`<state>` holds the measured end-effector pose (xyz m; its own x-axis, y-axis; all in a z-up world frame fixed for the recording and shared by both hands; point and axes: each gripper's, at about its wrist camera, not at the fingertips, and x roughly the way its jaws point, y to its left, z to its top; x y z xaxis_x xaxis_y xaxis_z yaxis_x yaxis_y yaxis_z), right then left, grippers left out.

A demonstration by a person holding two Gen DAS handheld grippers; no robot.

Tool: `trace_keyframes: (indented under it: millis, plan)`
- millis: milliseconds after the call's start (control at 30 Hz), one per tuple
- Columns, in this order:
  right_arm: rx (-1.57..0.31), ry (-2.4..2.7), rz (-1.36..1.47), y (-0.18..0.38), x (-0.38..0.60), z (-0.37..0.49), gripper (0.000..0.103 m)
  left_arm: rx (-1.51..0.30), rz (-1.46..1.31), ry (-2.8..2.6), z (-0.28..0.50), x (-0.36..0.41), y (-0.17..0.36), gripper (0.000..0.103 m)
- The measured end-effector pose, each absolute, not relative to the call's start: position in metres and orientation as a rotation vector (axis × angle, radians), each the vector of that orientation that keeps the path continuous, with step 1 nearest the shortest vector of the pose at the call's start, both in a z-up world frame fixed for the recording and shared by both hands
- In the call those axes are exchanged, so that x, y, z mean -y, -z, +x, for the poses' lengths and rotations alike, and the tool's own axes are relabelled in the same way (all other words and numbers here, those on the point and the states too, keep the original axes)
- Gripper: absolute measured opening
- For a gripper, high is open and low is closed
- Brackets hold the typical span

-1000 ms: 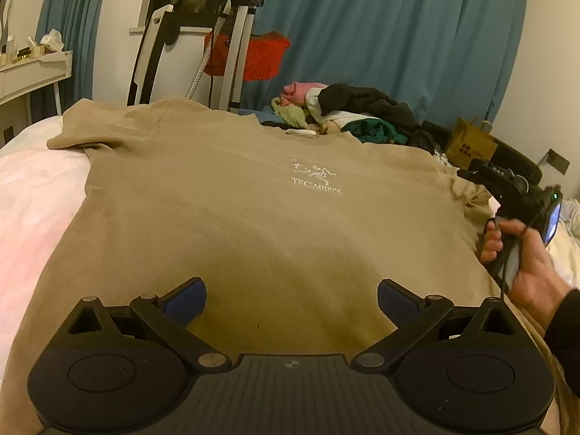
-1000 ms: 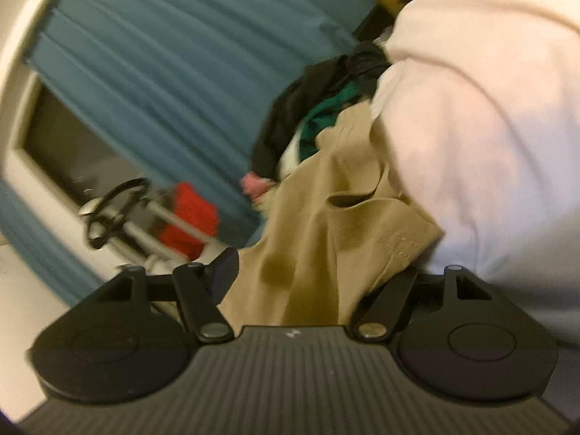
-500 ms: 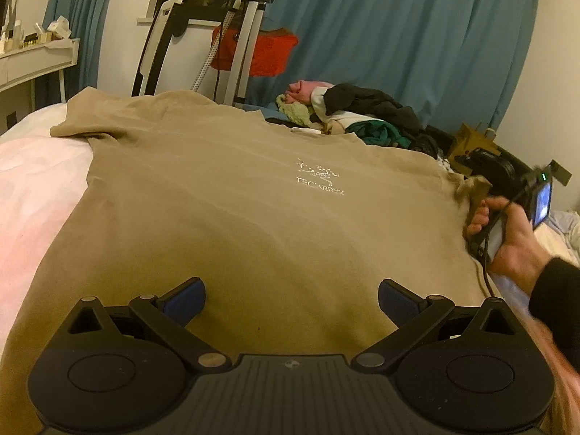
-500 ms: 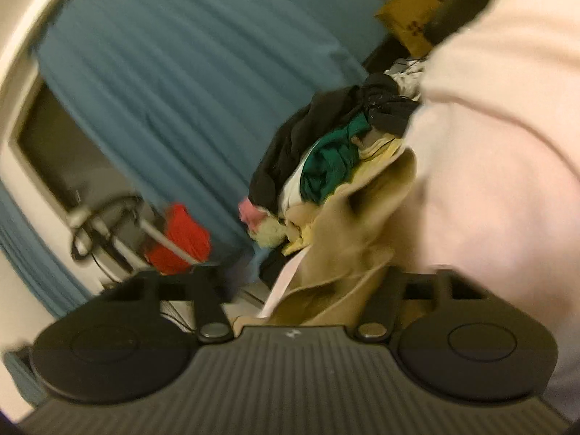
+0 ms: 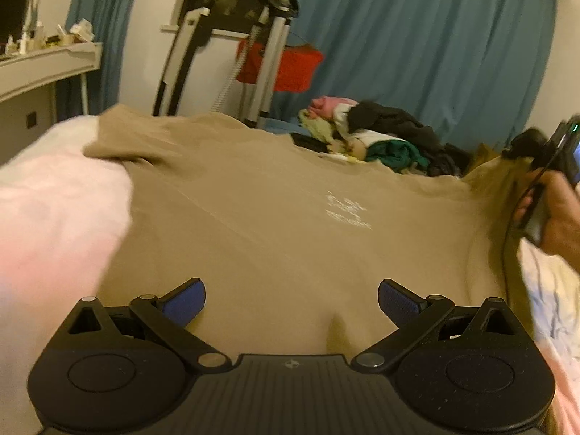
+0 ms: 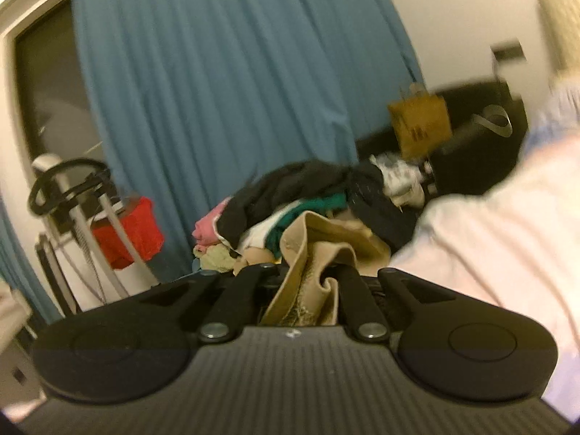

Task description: Fold clothes

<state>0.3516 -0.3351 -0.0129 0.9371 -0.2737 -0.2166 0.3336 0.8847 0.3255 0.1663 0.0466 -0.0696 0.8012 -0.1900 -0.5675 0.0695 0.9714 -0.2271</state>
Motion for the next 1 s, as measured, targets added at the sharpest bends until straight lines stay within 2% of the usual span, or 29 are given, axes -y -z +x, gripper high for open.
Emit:
trace_keyframes:
  millis: [133,267,567,667,767,800,867,900,933,967,1000]
  plan:
    - [-0.149,0.251,0.194,-0.011,0.269,0.349,0.006,-0.612,-0.223,0.096,0.168,-0.071,0.057,0.102]
    - [-0.159,0.124,0.028,-0.009,0.189,0.359,0.006,-0.571,-0.276,0.052,0.168,-0.103,0.044,0.102]
    - [-0.376,-0.157,-0.262,0.098,0.040,0.395,0.006,-0.587,-0.331,-0.011,0.177,-0.148,0.048,0.102]
    - [-0.460,-0.172,-0.263,0.121,0.025,0.409,0.007,-0.604,-0.297,-0.013,0.182,-0.146,0.057,0.102]
    - [-0.483,-0.194,-0.203,0.117,0.035,0.412,0.008,-0.625,-0.294,-0.003,0.186,-0.142,0.065,0.102]
    - [-0.504,-0.212,-0.170,0.112,0.038,0.412,0.011,-0.632,-0.294,0.001,0.188,-0.140,0.067,0.102]
    - [-0.545,-0.254,-0.109,0.099,0.043,0.409,0.030,-0.634,-0.290,0.004,0.188,-0.138,0.068,0.102]
    - [-0.533,-0.276,-0.087,0.091,0.046,0.400,0.057,-0.634,-0.288,0.006,0.188,-0.137,0.068,0.102]
    - [-0.511,-0.295,-0.070,0.083,0.048,0.390,0.078,-0.634,-0.286,0.007,0.188,-0.135,0.068,0.102]
    - [-0.476,-0.309,-0.055,0.073,0.052,0.377,0.084,-0.634,-0.284,0.009,0.188,-0.134,0.068,0.102]
    - [-0.435,-0.319,-0.040,0.062,0.056,0.362,0.085,-0.634,-0.282,0.010,0.188,-0.133,0.068,0.102]
